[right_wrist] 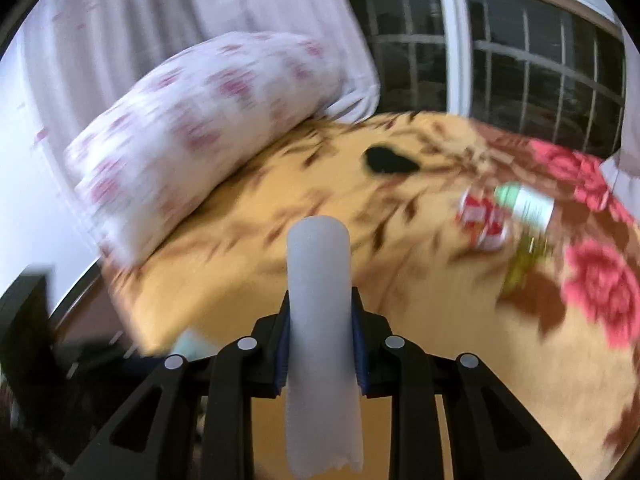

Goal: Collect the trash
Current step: 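Carry the bottle and foam tube down into the orange bin with both tools, then open both tools over the bin and lift them back toward the bed, then grasp the red knot ornament with the left tool while the right tool grasps the yellow-green clip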

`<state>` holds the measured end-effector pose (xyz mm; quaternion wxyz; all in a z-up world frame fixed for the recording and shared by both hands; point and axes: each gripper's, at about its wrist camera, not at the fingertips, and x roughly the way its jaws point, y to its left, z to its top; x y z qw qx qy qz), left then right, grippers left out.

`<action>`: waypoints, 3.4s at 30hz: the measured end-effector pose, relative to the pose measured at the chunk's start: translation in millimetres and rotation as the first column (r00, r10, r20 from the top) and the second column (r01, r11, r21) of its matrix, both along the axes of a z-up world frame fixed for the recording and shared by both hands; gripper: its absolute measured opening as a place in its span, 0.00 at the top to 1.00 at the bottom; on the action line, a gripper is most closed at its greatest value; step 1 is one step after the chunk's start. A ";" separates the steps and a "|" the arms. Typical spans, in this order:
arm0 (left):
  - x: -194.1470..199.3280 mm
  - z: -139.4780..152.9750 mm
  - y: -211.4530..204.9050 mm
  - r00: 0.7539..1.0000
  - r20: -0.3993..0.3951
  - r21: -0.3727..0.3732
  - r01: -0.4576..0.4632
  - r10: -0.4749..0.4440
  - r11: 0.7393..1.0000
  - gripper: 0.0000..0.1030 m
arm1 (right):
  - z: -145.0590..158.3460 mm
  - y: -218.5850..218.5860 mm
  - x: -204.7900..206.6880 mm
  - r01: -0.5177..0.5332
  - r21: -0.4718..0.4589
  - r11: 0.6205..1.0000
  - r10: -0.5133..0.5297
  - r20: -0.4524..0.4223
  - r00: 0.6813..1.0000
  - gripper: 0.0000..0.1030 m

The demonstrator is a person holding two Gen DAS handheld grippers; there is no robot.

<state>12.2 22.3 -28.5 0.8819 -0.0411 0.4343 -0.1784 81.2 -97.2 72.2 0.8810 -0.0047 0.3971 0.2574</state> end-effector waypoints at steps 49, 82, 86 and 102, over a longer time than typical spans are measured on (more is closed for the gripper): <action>37.3 28.0 -61.6 0.996 0.032 0.058 0.082 -0.084 0.995 0.34 | -41.8 -99.9 -100.6 0.220 0.154 0.963 -0.216 -0.040 0.975 0.37; 313.1 -13.1 -169.7 0.994 0.022 0.119 -0.104 0.102 0.987 0.65 | -63.1 -158.7 -105.6 0.358 0.107 0.928 -0.358 -0.015 0.934 0.35; 297.2 -6.4 -169.5 0.996 0.064 0.133 -0.076 0.068 0.988 0.82 | -60.4 -160.5 -106.2 0.363 0.112 0.925 -0.364 -0.011 0.931 0.34; 228.9 34.8 -136.0 0.983 0.183 0.051 0.011 -0.020 0.999 0.83 | -47.5 -143.6 -105.1 0.328 0.108 0.939 -0.332 0.020 0.943 0.34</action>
